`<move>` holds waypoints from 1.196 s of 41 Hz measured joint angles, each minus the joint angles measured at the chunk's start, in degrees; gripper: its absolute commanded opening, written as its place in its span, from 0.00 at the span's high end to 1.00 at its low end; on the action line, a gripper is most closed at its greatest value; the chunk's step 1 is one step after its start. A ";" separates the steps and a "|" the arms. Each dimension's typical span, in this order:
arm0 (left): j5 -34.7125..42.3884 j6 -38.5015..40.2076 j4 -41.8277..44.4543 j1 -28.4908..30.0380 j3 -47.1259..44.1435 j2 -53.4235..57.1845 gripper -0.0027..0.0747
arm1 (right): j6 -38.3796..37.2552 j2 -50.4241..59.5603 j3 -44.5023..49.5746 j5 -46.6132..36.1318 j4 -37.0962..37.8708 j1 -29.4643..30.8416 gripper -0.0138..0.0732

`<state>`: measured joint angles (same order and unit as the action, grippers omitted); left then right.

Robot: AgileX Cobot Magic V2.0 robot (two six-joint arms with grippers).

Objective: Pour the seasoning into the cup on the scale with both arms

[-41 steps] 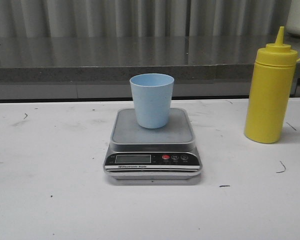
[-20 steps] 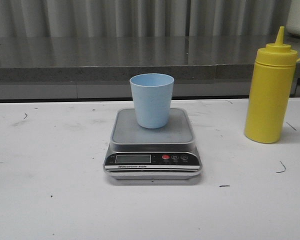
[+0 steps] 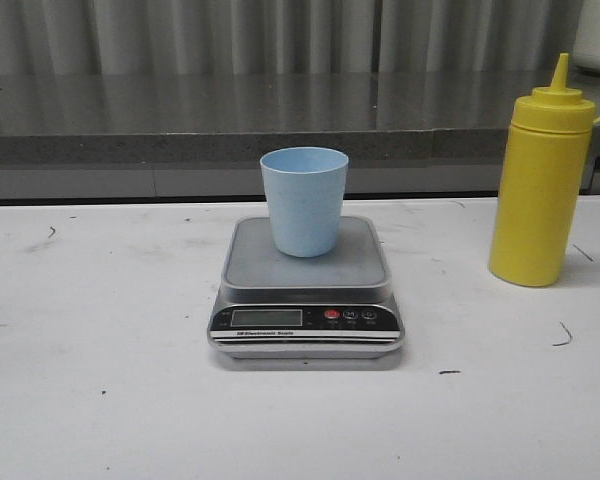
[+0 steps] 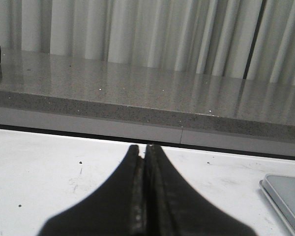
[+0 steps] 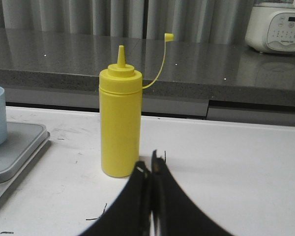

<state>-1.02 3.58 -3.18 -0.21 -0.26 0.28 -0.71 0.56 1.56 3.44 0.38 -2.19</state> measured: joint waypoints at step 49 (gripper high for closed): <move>0.00 0.00 0.00 0.00 0.00 0.00 0.99 | -0.20 0.00 0.00 -0.23 -2.29 2.34 0.92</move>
<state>-1.02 3.58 -3.18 -0.21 -0.26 0.28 -0.91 0.56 1.56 3.20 -1.91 0.15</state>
